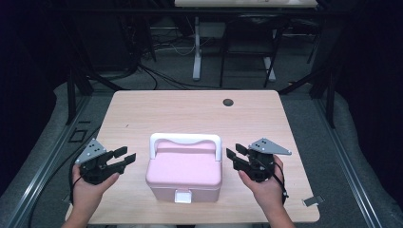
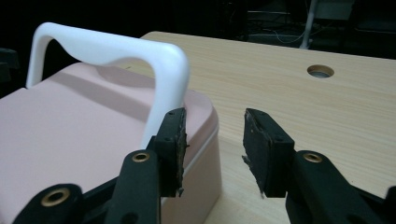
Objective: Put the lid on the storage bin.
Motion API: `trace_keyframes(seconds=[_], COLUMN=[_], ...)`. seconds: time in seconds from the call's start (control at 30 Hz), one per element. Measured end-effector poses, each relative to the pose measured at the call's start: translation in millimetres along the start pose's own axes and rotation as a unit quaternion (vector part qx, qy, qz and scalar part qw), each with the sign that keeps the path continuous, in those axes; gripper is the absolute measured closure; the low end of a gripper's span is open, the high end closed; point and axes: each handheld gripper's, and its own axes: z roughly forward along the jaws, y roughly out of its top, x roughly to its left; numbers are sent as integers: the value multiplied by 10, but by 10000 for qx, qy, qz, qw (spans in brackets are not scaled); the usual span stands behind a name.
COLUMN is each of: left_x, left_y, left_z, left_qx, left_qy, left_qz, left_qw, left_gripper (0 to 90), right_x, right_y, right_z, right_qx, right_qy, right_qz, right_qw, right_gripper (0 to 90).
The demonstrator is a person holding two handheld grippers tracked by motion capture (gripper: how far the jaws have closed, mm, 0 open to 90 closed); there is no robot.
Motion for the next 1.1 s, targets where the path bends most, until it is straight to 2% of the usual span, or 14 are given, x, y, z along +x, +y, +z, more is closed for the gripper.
trace_keyframes(seconds=[0.07, 0.13, 0.17, 0.2, 0.23, 0.27, 0.4, 0.5, 0.57, 0.7, 0.77, 0.8, 0.9, 1.1], left_x=[42, 73, 88, 102, 114, 124, 165, 196, 231, 292, 320, 338, 364, 364], left_y=[-40, -73, -86, -101, -113, -126, -199, -255, -306, -393, -428, -446, -503, -598], left_z=[19, 32, 35, 38, 42, 46, 67, 74, 82, 91, 106, 115, 156, 258], left_qx=[36, 47, 61, 65, 68, 79, 121, 163, 185, 281, 301, 337, 392, 593], left_qy=[33, 77, 97, 110, 116, 129, 203, 267, 319, 429, 467, 480, 528, 417], left_qz=[-62, -92, -107, -116, -112, -136, -179, -205, -228, -238, -266, -282, -318, -326], left_qw=[10000, 9999, 9999, 9999, 9998, 9998, 9996, 9993, 9991, 9984, 9981, 9979, 9973, 9968], left_gripper=[540, 539, 538, 536, 535, 535, 526, 510, 500, 490, 490, 489, 488, 489], right_x=[-43, -71, -98, -109, -131, -143, -199, -240, -249, -294, -313, -329, -356, -356], right_y=[-42, -75, -98, -113, -135, -140, -214, -268, -306, -390, -430, -444, -498, -591], right_z=[22, 35, 43, 46, 69, 55, 87, 108, 119, 167, 199, 211, 254, 324], right_qx=[-14, -28, -57, -52, -185, -63, -13, 4, -13, 29, 100, 112, 169, 245], right_qy=[-4, -104, -12, -105, 30, -42, -251, -214, -343, -362, -473, -383, -390, -581], right_qz=[26, 37, 50, 40, 68, 40, 50, 45, 28, 24, 24, 38, 115, -14], right_qw=[10000, 9999, 10000, 9999, 9998, 10000, 9997, 9998, 9994, 9993, 9988, 9992, 9990, 9980], right_gripper=[581, 575, 572, 569, 568, 566, 559, 556, 544, 515, 513, 514, 513, 510])
